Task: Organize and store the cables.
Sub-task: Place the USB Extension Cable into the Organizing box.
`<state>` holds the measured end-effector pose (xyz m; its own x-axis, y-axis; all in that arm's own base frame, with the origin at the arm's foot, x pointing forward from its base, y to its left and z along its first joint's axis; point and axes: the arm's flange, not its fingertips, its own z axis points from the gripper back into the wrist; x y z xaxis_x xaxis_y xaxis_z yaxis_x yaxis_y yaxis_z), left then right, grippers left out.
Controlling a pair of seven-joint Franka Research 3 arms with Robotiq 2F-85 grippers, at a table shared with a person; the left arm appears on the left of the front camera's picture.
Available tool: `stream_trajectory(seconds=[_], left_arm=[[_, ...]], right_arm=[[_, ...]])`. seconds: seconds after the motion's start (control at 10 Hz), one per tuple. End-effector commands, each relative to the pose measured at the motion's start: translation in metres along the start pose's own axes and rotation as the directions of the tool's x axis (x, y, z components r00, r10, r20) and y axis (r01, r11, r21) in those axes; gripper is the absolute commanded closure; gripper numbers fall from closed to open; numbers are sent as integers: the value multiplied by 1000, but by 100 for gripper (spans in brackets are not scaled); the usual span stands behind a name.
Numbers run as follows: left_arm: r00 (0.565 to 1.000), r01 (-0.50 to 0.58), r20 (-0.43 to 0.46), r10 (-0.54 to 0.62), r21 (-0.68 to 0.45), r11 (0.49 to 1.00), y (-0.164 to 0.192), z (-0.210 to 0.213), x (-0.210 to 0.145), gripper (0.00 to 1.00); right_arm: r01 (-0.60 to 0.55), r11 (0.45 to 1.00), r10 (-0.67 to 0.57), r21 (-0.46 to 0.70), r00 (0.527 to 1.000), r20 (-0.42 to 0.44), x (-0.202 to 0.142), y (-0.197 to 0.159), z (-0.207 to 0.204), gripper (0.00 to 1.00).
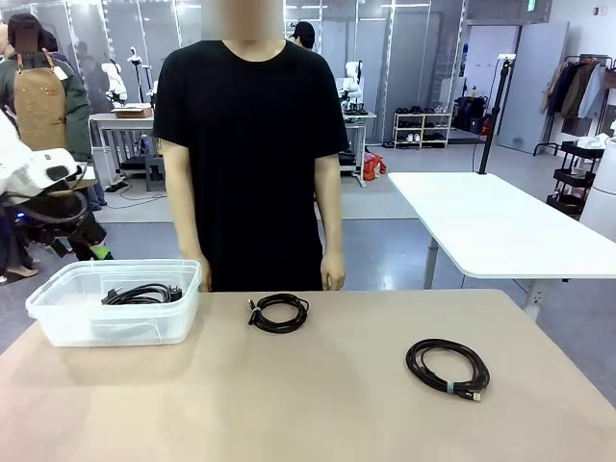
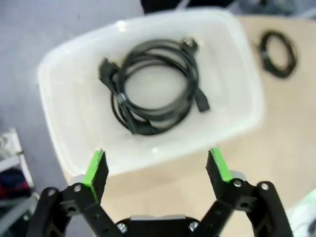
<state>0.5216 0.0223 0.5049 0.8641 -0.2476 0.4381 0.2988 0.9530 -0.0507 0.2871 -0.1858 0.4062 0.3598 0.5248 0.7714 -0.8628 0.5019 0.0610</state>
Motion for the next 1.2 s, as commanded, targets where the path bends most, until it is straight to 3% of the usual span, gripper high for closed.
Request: stream_trajectory(seconds=[0.0, 0.4, 0.6, 0.7, 0.8, 1.1], left_arm=[[978, 201, 75, -194, -98, 975, -10, 31, -70, 0], [902, 413, 200, -383, -136, 901, -13, 69, -168, 0], [841, 533, 245, -482, -234, 813, 12, 73, -196, 0], [819, 567, 276, -504, -245, 787, 19, 68, -207, 0], [776, 617, 307, -551, -186, 765, 18, 62, -220, 0], [777, 608, 346, -526, -192, 771, 13, 61, -242, 0]], right_arm=[[3, 1000, -3, 0, 1000, 15, 0, -1, 1, 0], [3, 1000, -3, 0, 1000, 15, 0, -1, 1, 0], [3, 1000, -3, 0, 1000, 15, 0, -1, 1, 0], [3, 1000, -3, 0, 1000, 15, 0, -1, 1, 0], [3, 1000, -3, 0, 1000, 15, 0, -1, 1, 0], [3, 1000, -3, 0, 1000, 15, 0, -1, 1, 0]])
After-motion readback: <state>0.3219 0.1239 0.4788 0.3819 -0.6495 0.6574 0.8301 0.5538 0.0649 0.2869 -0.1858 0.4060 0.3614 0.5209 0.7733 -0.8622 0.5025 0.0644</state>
